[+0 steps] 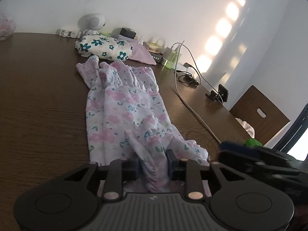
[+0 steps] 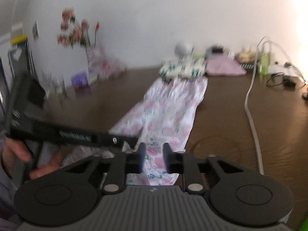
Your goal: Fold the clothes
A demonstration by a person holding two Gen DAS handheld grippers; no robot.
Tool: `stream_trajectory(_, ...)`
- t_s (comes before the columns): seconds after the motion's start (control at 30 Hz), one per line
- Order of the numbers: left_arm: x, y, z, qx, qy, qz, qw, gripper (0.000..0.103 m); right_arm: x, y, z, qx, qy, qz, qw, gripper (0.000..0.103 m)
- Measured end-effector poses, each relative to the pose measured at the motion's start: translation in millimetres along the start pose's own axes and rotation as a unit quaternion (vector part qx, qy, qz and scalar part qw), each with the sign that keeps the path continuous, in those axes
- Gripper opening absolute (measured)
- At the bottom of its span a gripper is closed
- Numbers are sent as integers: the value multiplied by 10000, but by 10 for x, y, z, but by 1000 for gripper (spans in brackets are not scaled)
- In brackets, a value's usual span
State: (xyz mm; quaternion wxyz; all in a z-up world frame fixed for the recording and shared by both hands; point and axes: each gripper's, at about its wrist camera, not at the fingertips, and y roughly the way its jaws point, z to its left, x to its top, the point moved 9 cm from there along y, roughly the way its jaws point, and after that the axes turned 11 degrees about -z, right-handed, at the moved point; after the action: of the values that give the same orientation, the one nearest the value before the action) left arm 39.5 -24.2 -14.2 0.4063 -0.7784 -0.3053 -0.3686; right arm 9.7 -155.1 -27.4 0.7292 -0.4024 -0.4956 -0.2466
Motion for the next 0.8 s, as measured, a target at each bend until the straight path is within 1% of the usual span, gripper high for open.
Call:
stream_trajectory(0.03, -4, -14, -3, 2, -16, 7, 10000, 26, -27, 24, 53, 69, -78, 95, 9999, 15)
stream_trajectory(0.13, -31, -58, -46, -24, -29, 54, 10000, 26, -95, 69, 194, 251, -285, 341, 9987, 15)
stream_trajectory(0.17, -40, -92, -65, -45, -6, 55, 10000, 26, -98, 36, 210, 262, -307, 352, 9986, 15)
stream_trajectory(0.33, 50, -390, -103, -225, 291, -193, 9991, 26, -109, -129, 291, 319, -418, 408, 9978, 16)
stream_trajectory(0.4, 85, -510, -119, -296, 410, -292, 9983, 37, -73, -210, 303, 353, -405, 365, 9979, 17)
stream_trajectory(0.43, 103, -571, -128, -332, 469, -342, 9978, 49, 14, -274, 273, 388, -302, 231, 9985, 20)
stream_trajectory(0.47, 120, -631, -136, -368, 528, -391, 9972, 56, 91, -316, 239, 439, -162, 127, 9988, 24)
stream_trajectory(0.53, 156, -752, -153, -439, 647, -490, 9957, 57, 203, -320, 170, 558, 157, 25, 9983, 25)
stream_trajectory(0.6, 191, -889, -169, -544, 772, -594, 9938, 60, 235, -232, 145, 590, 235, 43, 9980, 25)
stream_trajectory(0.67, 219, -1106, -182, -849, 925, -701, 9896, 71, 214, -92, 199, 642, 98, 120, 9978, 25)
stream_trajectory(0.73, 151, -1199, -230, -1076, 1013, -591, 9873, 76, 182, 33, 265, 693, -42, 217, 9974, 24)
stream_trajectory(0.8, 9, -1242, -306, -1202, 1230, -453, 9841, 78, 81, 110, 317, 571, -261, 436, 9971, 23)
